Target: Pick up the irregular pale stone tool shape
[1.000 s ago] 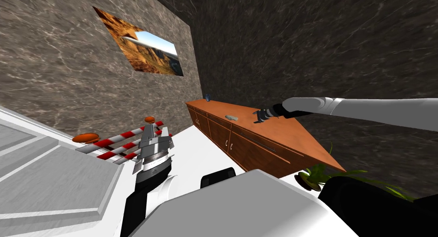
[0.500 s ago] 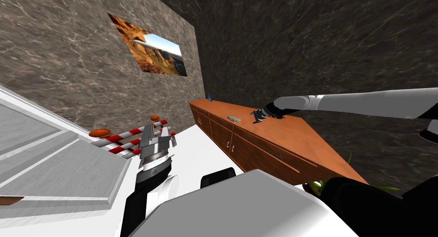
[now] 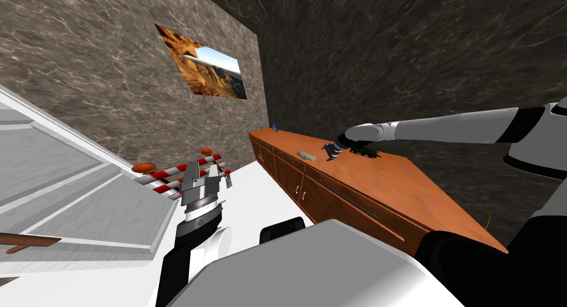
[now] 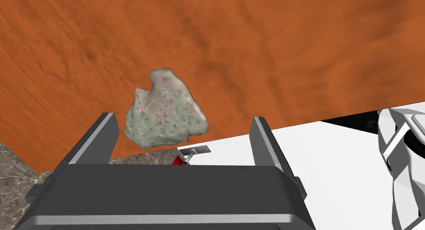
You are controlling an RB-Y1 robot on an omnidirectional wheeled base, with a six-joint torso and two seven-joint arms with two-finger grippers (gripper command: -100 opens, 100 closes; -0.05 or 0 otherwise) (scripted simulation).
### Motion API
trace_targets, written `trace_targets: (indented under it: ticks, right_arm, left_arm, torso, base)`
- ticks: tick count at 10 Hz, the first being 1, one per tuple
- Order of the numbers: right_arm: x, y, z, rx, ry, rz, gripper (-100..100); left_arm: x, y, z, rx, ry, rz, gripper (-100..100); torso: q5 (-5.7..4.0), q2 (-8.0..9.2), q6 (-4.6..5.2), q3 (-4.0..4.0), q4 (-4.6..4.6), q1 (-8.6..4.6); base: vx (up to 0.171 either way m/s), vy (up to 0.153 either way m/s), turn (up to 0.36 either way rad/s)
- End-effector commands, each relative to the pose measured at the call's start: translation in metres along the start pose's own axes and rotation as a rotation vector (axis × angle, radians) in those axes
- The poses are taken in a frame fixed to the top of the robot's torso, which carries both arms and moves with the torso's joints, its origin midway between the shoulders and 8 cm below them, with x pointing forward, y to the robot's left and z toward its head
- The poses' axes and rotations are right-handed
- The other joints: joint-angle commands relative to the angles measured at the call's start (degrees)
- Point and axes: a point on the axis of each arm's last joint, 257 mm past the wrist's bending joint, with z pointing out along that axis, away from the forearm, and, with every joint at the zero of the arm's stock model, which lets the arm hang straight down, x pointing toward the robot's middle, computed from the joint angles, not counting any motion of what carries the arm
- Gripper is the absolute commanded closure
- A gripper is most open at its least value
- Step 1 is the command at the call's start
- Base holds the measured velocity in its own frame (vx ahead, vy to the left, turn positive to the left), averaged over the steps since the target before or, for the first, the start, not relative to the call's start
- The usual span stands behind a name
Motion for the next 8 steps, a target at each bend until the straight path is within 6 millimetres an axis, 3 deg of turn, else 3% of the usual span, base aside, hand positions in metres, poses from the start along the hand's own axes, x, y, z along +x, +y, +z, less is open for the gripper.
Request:
trace_targets:
  ticks: [1, 5, 6, 7, 8]
  right_arm:
    - [-0.001, 0.006, 0.009, -0.042, 0.040, -0.056, -100]
    - [-0.002, 0.029, 0.031, -0.150, 0.110, -0.161, -100]
    - [0.001, 0.043, 0.039, -0.194, 0.125, -0.179, -100]
    - [0.000, 0.036, 0.036, -0.169, 0.115, -0.168, -100]
    - [0.000, 0.038, 0.037, -0.174, 0.117, -0.169, 0]
  left_arm:
    - [0.000, 0.000, 0.000, 0.000, 0.000, 0.000, 0]
    - [0.000, 0.000, 0.000, 0.000, 0.000, 0.000, 0]
    - [0.000, 0.000, 0.000, 0.000, 0.000, 0.000, 0]
    - [0.000, 0.000, 0.000, 0.000, 0.000, 0.000, 0]
    - [0.000, 0.000, 0.000, 0.000, 0.000, 0.000, 0]
  torso:
    - [0.00, 0.00, 0.00, 0.00, 0.00, 0.00]
    - [-0.02, -0.15, 0.02, -0.09, -0.04, -0.03]
    - [-0.01, -0.15, 0.04, -0.09, -0.04, -0.01]
    - [-0.01, -0.16, 0.03, -0.10, -0.04, 0.04]
    - [0.01, 0.00, 0.07, -0.01, 0.00, 0.06]
  base:
    - [0.073, -0.034, 0.147]
    - [0.088, -0.031, 0.139]
    - [0.092, -0.008, 0.127]
    - [0.041, -0.003, 0.030]
    - [0.008, -0.001, -0.004]
